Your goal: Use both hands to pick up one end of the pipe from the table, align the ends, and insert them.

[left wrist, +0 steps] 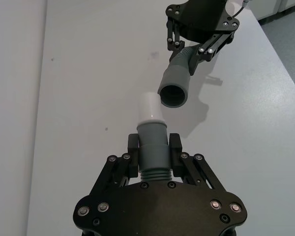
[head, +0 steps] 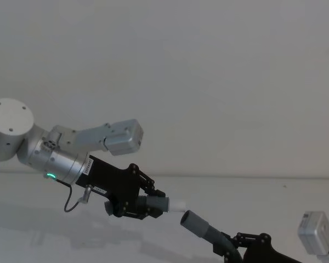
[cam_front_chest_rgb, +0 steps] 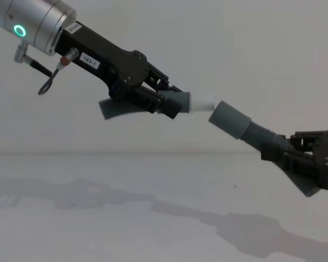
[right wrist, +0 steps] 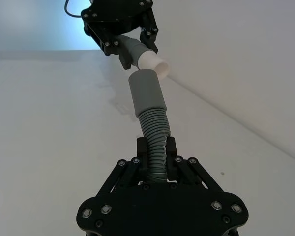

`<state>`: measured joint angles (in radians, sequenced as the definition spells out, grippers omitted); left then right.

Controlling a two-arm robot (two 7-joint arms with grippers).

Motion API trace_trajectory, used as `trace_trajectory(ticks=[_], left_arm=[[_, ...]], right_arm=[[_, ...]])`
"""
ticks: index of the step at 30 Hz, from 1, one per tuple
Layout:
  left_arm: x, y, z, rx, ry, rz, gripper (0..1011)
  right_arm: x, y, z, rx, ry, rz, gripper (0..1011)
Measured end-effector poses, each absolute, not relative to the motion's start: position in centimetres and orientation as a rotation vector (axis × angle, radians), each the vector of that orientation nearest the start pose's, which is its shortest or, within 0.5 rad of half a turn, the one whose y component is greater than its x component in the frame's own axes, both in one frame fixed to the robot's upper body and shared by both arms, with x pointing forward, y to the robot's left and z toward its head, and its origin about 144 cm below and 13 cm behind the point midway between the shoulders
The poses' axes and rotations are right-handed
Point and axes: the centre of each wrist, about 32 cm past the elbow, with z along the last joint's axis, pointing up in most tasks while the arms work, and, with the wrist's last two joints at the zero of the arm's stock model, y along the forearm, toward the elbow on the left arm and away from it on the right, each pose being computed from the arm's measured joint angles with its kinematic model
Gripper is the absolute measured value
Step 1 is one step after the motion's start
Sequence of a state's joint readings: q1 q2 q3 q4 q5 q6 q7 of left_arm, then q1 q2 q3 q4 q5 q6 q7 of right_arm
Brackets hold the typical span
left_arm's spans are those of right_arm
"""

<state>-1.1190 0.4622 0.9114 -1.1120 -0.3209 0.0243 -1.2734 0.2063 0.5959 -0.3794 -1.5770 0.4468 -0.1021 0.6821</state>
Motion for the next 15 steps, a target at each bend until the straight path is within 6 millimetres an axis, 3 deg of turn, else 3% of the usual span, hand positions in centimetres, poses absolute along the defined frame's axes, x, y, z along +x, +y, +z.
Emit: trace_trajectory(ticks=[15], left_arm=[[65.14, 21.85, 138.38, 0.574, -0.384, -0.084, 328]], right_arm=[[49.63, -29.15, 119.64, -0.11, -0.173, -0.576, 181]])
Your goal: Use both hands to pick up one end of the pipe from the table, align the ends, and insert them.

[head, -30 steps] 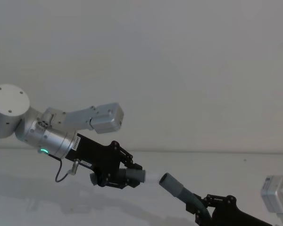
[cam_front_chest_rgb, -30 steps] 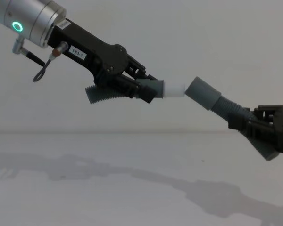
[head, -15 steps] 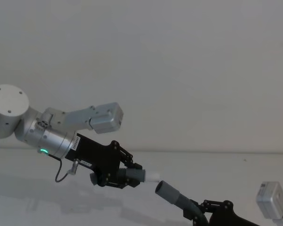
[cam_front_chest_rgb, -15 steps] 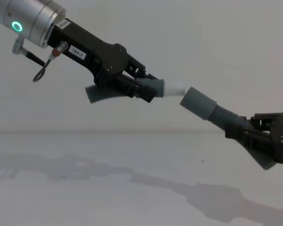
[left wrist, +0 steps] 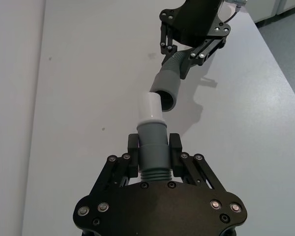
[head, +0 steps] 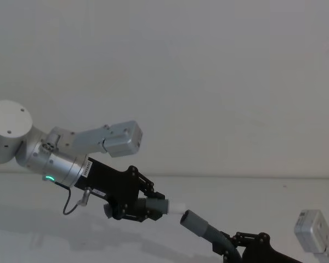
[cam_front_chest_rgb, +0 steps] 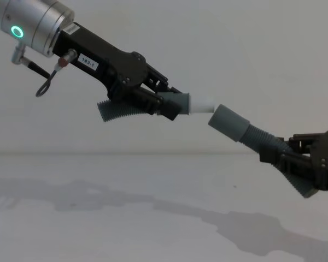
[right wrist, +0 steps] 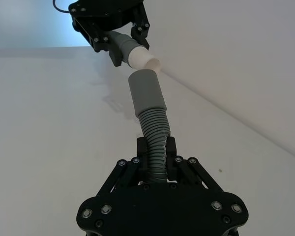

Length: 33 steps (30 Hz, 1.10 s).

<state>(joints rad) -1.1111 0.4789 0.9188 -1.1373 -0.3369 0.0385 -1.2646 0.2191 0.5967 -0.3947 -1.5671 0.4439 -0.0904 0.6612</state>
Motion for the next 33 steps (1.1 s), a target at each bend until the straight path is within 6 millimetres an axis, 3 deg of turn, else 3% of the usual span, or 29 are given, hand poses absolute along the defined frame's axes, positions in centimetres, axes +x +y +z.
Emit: trace_trajectory(ticks=[33], left_arm=[[65.63, 21.13, 138.33, 0.592, -0.366, -0.122, 328]], right_arm=[[49.96, -29.4, 119.99, -0.096, -0.157, -0.573, 182]])
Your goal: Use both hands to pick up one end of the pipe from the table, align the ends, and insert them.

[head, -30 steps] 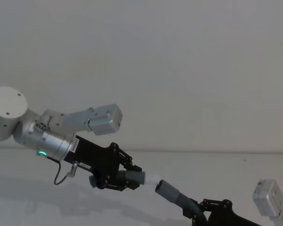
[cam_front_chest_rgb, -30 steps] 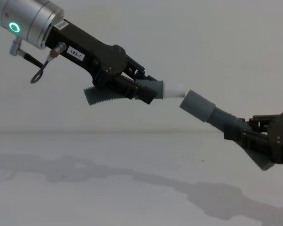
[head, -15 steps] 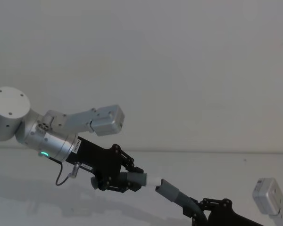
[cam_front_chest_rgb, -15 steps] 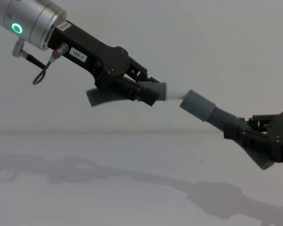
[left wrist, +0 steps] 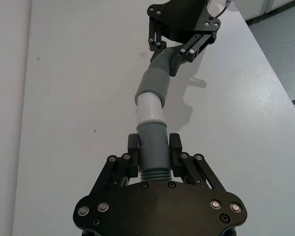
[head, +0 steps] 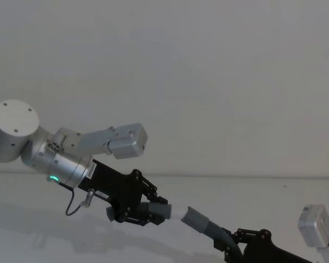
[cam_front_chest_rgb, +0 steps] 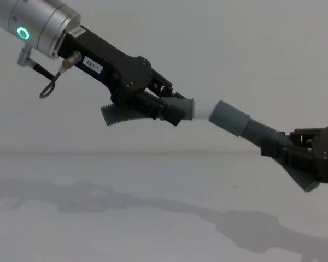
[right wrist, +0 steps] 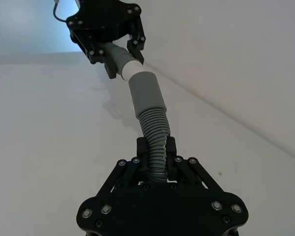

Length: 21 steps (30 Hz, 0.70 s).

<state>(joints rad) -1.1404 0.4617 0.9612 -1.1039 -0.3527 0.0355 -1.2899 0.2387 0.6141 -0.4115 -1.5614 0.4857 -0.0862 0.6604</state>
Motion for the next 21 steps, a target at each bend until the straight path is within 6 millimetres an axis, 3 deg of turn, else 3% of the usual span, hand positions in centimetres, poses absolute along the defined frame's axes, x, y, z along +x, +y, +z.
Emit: trace_trajectory(ticks=[21], left_arm=[[66.4, 20.5, 139.4, 0.664, -0.36, -0.168, 328]], right_arm=[[49.9, -29.8, 120.3, -0.061, -0.199, -0.516, 182]])
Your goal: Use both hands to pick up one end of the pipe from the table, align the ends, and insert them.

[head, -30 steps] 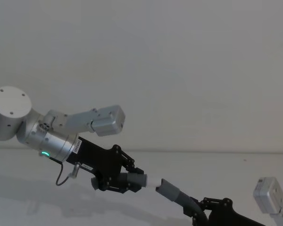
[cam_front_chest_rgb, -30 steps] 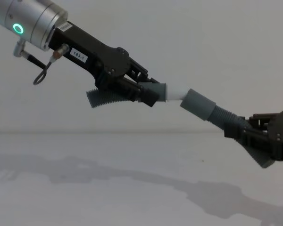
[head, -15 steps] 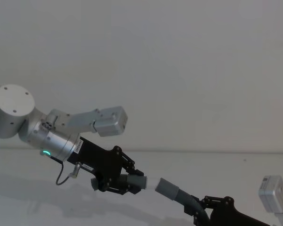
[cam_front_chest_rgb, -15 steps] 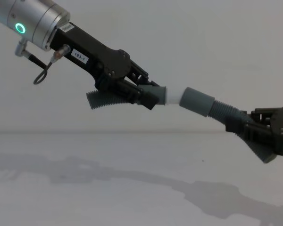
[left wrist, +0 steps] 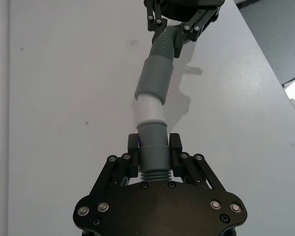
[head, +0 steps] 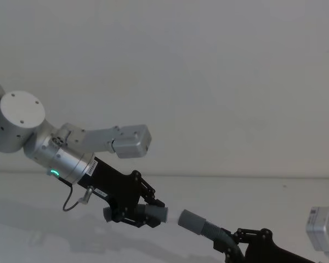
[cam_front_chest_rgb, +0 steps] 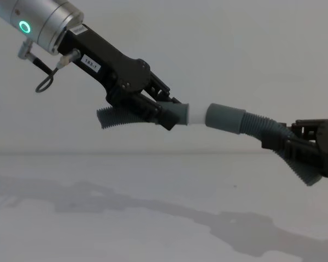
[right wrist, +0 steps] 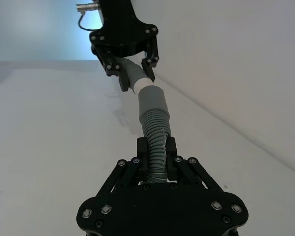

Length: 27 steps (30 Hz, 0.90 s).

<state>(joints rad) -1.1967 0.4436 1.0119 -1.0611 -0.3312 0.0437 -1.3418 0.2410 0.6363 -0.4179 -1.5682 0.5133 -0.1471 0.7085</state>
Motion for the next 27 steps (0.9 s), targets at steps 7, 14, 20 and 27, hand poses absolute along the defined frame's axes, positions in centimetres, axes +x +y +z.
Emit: trace_trajectory(ticks=[7, 14, 20, 27], left_arm=[[66.68, 20.26, 139.88, 0.678, -0.375, -0.193, 328], [66.87, 20.11, 140.16, 0.674, -0.397, -0.209, 328], [66.96, 20.1, 140.22, 0.662, -0.412, -0.216, 328], [67.07, 20.05, 140.3, 0.643, -0.429, -0.228, 327]], right_arm=[[49.76, -29.82, 120.43, -0.055, -0.213, -0.491, 181], [49.47, -29.7, 120.48, -0.052, -0.221, -0.466, 181], [49.24, -29.55, 120.53, -0.051, -0.223, -0.449, 181], [49.05, -29.4, 120.54, -0.052, -0.224, -0.435, 181]])
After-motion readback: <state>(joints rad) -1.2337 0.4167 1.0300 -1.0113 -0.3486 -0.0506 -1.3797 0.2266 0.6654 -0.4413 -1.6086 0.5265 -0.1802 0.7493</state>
